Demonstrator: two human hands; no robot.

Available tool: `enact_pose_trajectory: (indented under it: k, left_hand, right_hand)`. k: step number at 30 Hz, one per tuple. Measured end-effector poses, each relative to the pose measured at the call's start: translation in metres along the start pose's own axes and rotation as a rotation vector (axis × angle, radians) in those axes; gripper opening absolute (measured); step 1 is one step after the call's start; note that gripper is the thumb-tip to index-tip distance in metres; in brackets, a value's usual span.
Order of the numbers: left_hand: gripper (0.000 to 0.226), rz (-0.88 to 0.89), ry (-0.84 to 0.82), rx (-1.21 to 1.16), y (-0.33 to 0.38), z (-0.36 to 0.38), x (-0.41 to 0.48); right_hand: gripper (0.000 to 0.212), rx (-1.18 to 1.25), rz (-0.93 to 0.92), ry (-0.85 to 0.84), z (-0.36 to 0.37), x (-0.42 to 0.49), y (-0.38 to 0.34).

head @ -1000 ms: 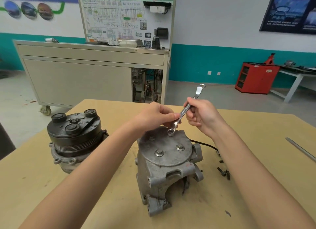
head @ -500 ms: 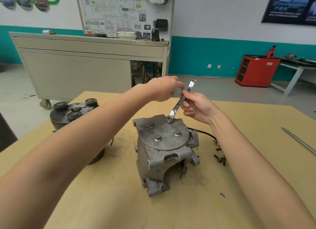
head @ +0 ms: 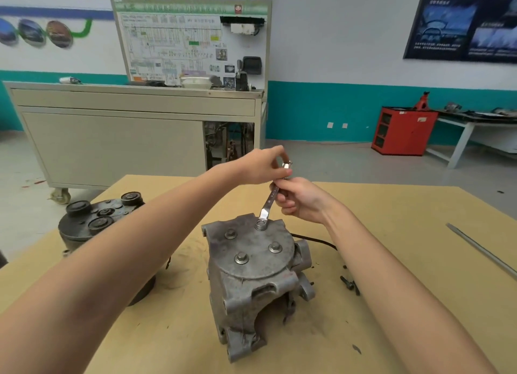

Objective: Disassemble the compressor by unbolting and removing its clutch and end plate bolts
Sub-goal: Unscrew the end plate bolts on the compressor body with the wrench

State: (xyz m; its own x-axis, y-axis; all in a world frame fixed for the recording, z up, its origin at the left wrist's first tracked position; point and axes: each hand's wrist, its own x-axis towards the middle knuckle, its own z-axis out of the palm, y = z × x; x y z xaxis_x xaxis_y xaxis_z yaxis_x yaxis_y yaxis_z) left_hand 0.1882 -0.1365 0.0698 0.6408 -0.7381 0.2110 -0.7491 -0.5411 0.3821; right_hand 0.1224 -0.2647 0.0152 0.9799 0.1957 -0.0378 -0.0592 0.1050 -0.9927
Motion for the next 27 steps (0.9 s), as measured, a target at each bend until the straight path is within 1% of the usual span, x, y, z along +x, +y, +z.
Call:
enact_pose_trajectory:
  k: [3,5,6,8,9,10,11,12,14,15,17,19,24,25,27]
  left_hand:
    - [0.043,-0.015,-0.032,0.001,0.000,0.006,0.006]
    - [0.047,-0.027,-0.053,0.087,0.000,0.006,0.011]
    - [0.047,-0.027,-0.051,0.135,0.000,0.007,0.012]
    - [0.045,-0.014,-0.034,0.179,-0.001,0.009,0.013]
    - [0.043,-0.003,-0.018,0.194,-0.002,0.009,0.013]
    - [0.041,0.007,-0.001,0.206,-0.003,0.007,0.012]
    - [0.039,0.012,0.017,0.209,-0.004,0.005,0.012]
    - [0.036,0.010,0.037,0.209,-0.006,0.001,0.012]
    - [0.028,-0.017,0.061,0.237,-0.014,-0.006,0.011]
    - [0.025,-0.042,0.058,0.259,-0.019,-0.009,0.009]
    - [0.021,-0.093,0.043,0.287,-0.031,-0.013,0.002]
    - [0.021,-0.136,0.070,0.313,-0.043,-0.018,-0.010]
    - [0.030,-0.239,0.185,0.473,-0.056,-0.041,-0.059]
    - [0.031,-0.252,0.207,0.500,-0.055,-0.044,-0.071]
    - [0.032,-0.282,0.240,0.536,-0.051,-0.050,-0.097]
  right_hand:
    - [0.025,0.033,-0.025,0.041,0.004,-0.003,0.003]
    - [0.028,-0.042,-0.008,0.107,0.013,-0.007,0.001]
    - [0.032,-0.148,0.009,0.167,0.017,-0.012,-0.002]
    - [0.040,-0.481,0.020,0.328,0.025,-0.028,-0.005]
    - [0.041,-0.654,-0.021,0.411,0.028,-0.041,-0.005]
    - [0.042,-0.779,-0.107,0.476,0.032,-0.058,-0.001]
    - [0.046,-0.840,-0.206,0.487,0.037,-0.079,0.004]
    - [0.055,-0.875,-0.275,0.432,0.043,-0.100,0.009]
    - [0.078,-0.997,-0.270,0.275,0.051,-0.135,0.021]
    - [0.084,-1.095,-0.238,0.219,0.053,-0.145,0.027]
    - [0.085,-1.217,-0.200,0.156,0.054,-0.152,0.034]
    - [0.082,-1.149,-0.200,0.167,0.057,-0.152,0.037]
    - [0.060,-0.955,-0.283,0.273,0.068,-0.155,0.051]
    - [0.058,-0.940,-0.301,0.298,0.069,-0.156,0.054]
    - [0.064,-0.896,-0.317,0.349,0.073,-0.157,0.061]
